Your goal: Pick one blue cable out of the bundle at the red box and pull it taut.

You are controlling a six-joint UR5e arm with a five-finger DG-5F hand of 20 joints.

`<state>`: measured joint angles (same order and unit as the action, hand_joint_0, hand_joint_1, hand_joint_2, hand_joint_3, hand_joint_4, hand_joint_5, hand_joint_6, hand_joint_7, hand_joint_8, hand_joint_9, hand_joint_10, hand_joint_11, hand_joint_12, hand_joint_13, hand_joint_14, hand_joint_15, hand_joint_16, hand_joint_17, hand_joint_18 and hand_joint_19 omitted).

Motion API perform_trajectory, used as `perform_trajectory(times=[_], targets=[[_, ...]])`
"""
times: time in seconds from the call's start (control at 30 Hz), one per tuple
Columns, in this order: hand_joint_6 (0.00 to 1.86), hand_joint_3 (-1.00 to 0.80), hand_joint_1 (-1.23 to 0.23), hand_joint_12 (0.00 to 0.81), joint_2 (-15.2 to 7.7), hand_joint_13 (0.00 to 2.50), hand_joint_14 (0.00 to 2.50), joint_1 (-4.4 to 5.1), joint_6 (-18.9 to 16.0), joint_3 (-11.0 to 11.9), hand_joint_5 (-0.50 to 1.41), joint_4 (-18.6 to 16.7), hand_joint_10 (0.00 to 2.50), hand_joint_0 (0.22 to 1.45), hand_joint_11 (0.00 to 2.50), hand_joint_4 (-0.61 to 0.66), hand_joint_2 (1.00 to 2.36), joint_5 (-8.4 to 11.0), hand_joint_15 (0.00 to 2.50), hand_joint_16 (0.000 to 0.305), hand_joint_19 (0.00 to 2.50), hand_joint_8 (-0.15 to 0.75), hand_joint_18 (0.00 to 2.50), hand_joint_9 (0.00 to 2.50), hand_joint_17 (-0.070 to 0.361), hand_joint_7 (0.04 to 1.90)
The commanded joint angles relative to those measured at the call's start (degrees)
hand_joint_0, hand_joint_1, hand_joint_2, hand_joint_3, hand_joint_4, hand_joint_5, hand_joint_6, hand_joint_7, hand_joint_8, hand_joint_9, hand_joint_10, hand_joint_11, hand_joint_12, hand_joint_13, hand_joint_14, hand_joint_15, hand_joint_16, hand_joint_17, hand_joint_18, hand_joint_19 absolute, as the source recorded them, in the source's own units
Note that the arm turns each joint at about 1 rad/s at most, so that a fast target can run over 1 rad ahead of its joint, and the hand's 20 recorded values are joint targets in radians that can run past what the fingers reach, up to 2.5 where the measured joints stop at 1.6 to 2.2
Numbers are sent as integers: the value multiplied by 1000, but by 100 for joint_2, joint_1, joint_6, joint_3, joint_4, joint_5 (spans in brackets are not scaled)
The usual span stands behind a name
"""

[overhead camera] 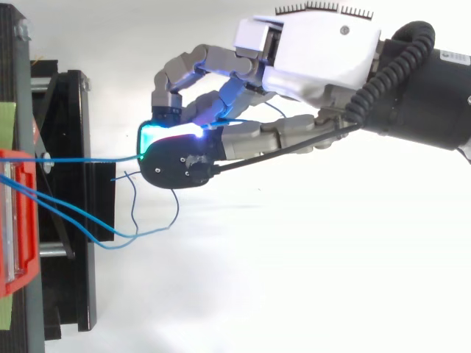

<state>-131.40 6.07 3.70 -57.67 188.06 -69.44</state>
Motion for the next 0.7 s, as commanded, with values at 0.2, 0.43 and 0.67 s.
perform_trajectory(times=[0.2, 0.43, 0.67], targets=[[825, 174, -869, 394, 0, 650, 6, -1, 113, 37, -78, 82, 10, 605, 428, 68, 1003, 0, 149, 61, 100, 400, 672, 1075, 136, 1236], [826, 171, -870, 396, 0, 650, 6, 8, 219, 46, -79, 196, 7, 607, 422, 60, 1003, 0, 156, 61, 99, 396, 671, 1070, 137, 1231], [829, 168, -869, 397, 0, 641, 6, -1, 316, 37, -80, 345, 7, 611, 408, 52, 1003, 18, 152, 61, 100, 393, 667, 1042, 136, 1217]])
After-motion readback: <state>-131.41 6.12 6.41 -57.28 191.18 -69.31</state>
